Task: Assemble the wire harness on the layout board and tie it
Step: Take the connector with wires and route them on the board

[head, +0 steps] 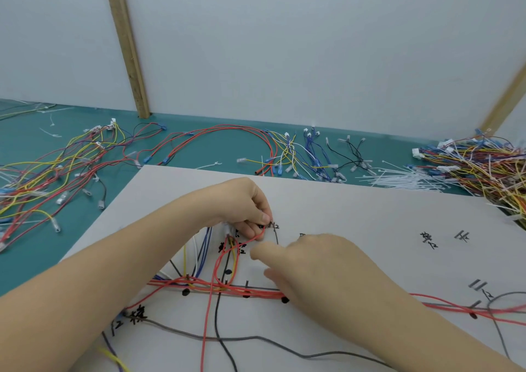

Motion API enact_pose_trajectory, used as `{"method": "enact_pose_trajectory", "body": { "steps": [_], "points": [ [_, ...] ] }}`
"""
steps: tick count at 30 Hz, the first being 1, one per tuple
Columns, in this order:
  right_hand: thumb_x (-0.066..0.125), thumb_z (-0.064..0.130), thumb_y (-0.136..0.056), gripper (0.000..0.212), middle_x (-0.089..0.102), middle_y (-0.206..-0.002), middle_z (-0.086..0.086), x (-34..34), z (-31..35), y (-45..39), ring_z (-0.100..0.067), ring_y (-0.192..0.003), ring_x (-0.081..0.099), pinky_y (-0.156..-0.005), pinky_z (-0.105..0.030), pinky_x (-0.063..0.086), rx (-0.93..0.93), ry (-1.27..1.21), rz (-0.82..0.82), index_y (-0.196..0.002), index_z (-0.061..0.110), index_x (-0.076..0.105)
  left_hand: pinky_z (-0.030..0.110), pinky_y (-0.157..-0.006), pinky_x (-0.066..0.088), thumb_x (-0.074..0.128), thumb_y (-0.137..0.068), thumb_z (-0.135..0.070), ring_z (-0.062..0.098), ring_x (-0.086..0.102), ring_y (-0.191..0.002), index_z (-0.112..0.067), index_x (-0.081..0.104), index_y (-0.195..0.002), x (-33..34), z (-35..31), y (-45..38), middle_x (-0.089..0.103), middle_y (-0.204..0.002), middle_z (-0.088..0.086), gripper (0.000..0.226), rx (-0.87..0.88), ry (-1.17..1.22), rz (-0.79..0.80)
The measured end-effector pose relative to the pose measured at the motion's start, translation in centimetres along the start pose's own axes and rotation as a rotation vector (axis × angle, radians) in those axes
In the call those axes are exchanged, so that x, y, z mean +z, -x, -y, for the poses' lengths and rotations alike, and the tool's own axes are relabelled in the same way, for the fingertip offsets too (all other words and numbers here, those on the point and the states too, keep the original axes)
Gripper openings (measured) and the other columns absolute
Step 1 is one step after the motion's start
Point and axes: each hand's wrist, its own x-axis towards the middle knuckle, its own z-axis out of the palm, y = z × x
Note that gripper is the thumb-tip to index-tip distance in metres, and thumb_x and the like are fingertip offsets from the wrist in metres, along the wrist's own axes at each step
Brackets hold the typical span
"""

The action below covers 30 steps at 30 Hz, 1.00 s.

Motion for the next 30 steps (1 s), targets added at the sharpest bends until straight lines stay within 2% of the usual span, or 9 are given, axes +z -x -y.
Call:
{"method": "enact_pose_trajectory", "body": {
  "steps": [3, 5, 7, 11, 14, 18, 21, 26, 30],
  "points": [
    [0.065, 0.01, -0.076, 0.034, 0.056, -0.085, 0.005, -0.4, 0.5, -1.1, -0.019, -0.076, 0.054, -0.048, -0.025, 0.032, -0.05, -0.016, -0.091, -0.104, 0.027, 0.055, 0.011, -0.04, 0.042, 0.057, -0.085, 0.002, 0.003, 0.053, -0.04, -0.012, 0.063, -0.07, -0.1, -0.2, 0.3, 0.057, -0.045, -0.006, 0.021, 0.017, -0.094, -0.029],
    [0.051, 0.004, -0.083, 0.039, 0.047, -0.111, 0.002, -0.1, 0.5, -2.0, -0.02, -0.096, 0.045, -0.056, -0.031, 0.033, -0.148, -0.067, -0.112, -0.116, 0.024, 0.049, 0.012, -0.043, 0.04, 0.055, -0.08, 0.001, 0.005, 0.049, -0.044, -0.017, 0.066, -0.07, -0.1, -0.3, 0.4, 0.057, -0.05, -0.007, 0.024, 0.047, -0.21, -0.054],
    [0.043, 0.003, -0.086, 0.038, 0.042, -0.116, -0.002, 0.0, 0.7, -2.8, -0.022, -0.103, 0.039, -0.062, -0.032, 0.033, -0.229, -0.049, -0.093, -0.119, 0.022, 0.048, 0.021, -0.057, 0.046, 0.056, -0.08, -0.003, 0.01, 0.051, -0.056, -0.022, 0.067, -0.069, -0.2, -0.2, 0.5, 0.062, -0.063, -0.002, 0.025, 0.085, -0.259, -0.06],
    [0.042, -0.001, -0.085, 0.026, 0.052, -0.105, -0.005, 0.6, 1.0, -3.5, -0.025, -0.098, 0.043, -0.061, -0.033, 0.032, -0.299, -0.001, -0.105, -0.104, 0.013, 0.05, 0.025, -0.067, 0.046, 0.061, -0.083, -0.007, 0.01, 0.052, -0.063, -0.024, 0.068, -0.069, -0.2, 0.0, 0.7, 0.065, -0.069, -0.001, 0.023, 0.125, -0.256, -0.06],
    [0.043, -0.005, -0.082, 0.025, 0.055, -0.099, -0.008, 1.0, 0.9, -3.7, -0.027, -0.095, 0.045, -0.062, -0.036, 0.034, -0.298, -0.05, -0.102, -0.101, 0.011, 0.049, 0.015, -0.06, 0.044, 0.061, -0.084, -0.007, 0.008, 0.052, -0.061, -0.022, 0.07, -0.074, -0.2, 0.2, 0.6, 0.064, -0.067, -0.004, 0.02, 0.136, -0.25, -0.069],
    [0.047, -0.001, -0.079, 0.015, 0.056, -0.087, -0.008, -0.1, 0.2, -3.1, -0.027, -0.078, 0.048, -0.065, -0.041, 0.041, -0.192, -0.34, -0.161, -0.091, 0.007, 0.054, 0.02, -0.059, 0.041, 0.057, -0.076, 0.0, 0.009, 0.049, -0.059, -0.017, 0.068, -0.072, -0.2, 0.2, 0.8, 0.06, -0.064, 0.001, 0.02, 0.136, -0.292, -0.055],
    [0.052, 0.0, -0.075, 0.013, 0.056, -0.074, 0.001, -0.9, -1.0, -1.8, -0.019, -0.068, 0.048, -0.064, -0.034, 0.043, -0.096, -0.441, -0.263, -0.081, 0.011, 0.055, 0.011, -0.042, 0.037, 0.053, -0.073, 0.006, 0.001, 0.048, -0.04, -0.013, 0.065, -0.066, -0.2, 0.2, 0.8, 0.056, -0.049, -0.005, 0.023, 0.11, -0.241, -0.031],
    [0.07, 0.009, -0.057, 0.023, 0.054, -0.058, 0.008, 0.7, -0.2, 1.6, -0.015, -0.056, 0.053, -0.045, -0.021, 0.041, -0.157, -0.047, -0.22, -0.069, 0.019, 0.054, 0.008, -0.04, 0.039, 0.06, -0.086, -0.009, -0.003, 0.051, -0.039, -0.015, 0.066, -0.079, 0.0, 0.5, 0.3, 0.058, -0.044, -0.011, 0.011, 0.126, -0.259, -0.052],
    [0.068, 0.015, -0.057, 0.014, 0.065, -0.064, 0.016, 1.2, -0.3, 3.2, -0.01, -0.078, 0.066, -0.077, -0.027, 0.055, -0.201, 0.045, -0.232, -0.068, 0.025, 0.066, 0.002, -0.05, 0.035, 0.065, -0.083, -0.016, -0.002, 0.053, -0.057, -0.016, 0.07, -0.084, 0.6, 1.1, 0.6, 0.064, -0.07, -0.007, 0.005, 0.24, -0.463, -0.187]
  ]
}}
